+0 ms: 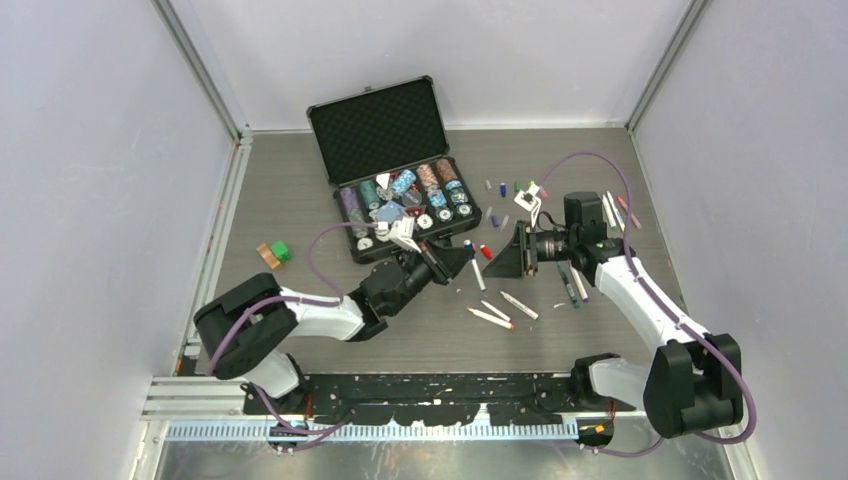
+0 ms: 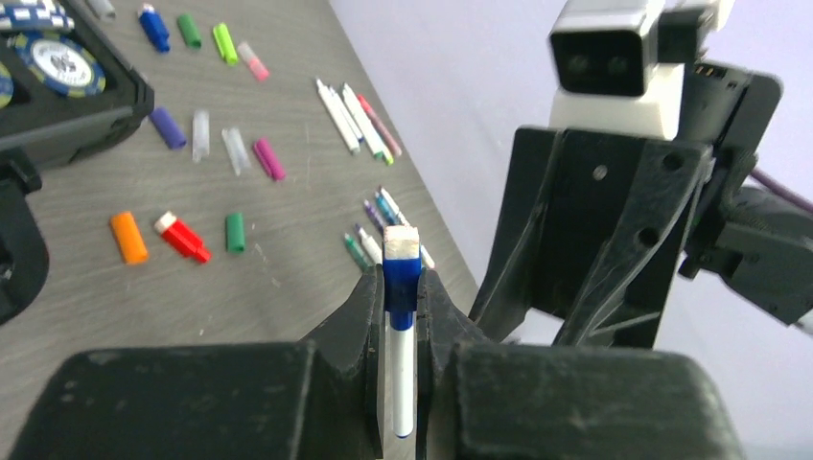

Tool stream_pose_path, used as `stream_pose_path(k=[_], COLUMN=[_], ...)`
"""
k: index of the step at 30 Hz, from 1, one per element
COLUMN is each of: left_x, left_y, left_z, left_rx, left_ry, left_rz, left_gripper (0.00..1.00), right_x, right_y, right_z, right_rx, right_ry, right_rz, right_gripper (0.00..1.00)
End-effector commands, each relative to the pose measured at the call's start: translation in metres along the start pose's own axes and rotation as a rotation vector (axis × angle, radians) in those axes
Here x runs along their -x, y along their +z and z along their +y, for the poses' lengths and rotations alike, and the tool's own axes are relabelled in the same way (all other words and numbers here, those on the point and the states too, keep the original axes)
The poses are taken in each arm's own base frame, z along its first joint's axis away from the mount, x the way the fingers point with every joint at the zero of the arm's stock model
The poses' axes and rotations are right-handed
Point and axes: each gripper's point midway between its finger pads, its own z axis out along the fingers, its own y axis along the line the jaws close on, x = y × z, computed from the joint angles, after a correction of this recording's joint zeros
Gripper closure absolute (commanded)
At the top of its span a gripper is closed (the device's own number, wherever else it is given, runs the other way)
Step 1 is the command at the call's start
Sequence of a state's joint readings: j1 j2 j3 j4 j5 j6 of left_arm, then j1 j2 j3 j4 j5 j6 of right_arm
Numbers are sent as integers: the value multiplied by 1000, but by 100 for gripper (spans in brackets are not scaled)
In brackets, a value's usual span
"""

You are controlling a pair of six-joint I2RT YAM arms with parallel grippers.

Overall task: Open the pen caps
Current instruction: Open the pen cap from the pen.

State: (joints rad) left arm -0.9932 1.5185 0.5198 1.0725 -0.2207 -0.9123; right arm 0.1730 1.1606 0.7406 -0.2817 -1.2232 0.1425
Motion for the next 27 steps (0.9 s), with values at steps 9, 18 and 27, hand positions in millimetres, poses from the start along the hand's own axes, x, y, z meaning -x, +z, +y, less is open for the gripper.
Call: stream_pose_path(k=[9,18,27], left_x=[37,23,43], left_y=[22,27,22], left_z=[-42,-49,-43], left_rx=[-90,-104,-68], left_ry=[-76,-105,-128], left_rz=[-203,-177,-281], left_gripper=[100,100,100], right_x=[8,21,19], right_y=[-2,-2,-3], right_z=[-25,-27,-24], right_rx=[-143,-178,-167], right_ry=[-52,-71,-66], right_rz=[7,-26,0], right_gripper=[57,64,100])
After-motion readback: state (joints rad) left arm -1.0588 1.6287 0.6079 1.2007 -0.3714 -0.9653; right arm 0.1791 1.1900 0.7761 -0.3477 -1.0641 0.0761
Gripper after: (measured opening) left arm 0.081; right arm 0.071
